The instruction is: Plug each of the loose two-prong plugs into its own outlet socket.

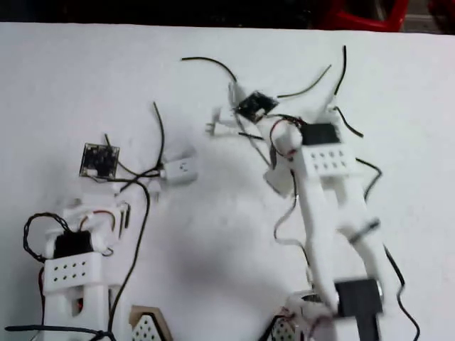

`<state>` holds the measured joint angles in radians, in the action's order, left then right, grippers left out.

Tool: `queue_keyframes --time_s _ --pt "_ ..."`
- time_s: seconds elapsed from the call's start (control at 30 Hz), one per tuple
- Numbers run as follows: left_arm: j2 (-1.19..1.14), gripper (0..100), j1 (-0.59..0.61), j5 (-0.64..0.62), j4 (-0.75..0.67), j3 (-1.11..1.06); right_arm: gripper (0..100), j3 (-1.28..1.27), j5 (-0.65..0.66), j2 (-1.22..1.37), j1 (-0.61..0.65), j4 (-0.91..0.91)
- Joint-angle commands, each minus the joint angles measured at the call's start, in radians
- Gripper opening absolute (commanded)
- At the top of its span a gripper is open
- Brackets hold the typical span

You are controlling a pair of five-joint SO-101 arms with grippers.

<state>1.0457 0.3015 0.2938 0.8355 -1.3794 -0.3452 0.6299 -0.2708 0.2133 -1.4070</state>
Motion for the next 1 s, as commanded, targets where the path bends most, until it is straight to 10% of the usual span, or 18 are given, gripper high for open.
queue_keyframes --time_s 0.0,0.37,0.97 --pt "0.022 17 -0.027 -0.061 0.006 0.163 1.7 -0.060 -0.091 -0.223 0.081 0.061" --pt "0.022 17 -0.312 -0.341 0.063 0.402 1.7 -0.270 -0.353 -0.625 0.395 0.229" --pt "0.208 17 -0.705 -0.242 0.173 0.479 1.7 -0.430 -0.362 -0.723 0.535 0.329"
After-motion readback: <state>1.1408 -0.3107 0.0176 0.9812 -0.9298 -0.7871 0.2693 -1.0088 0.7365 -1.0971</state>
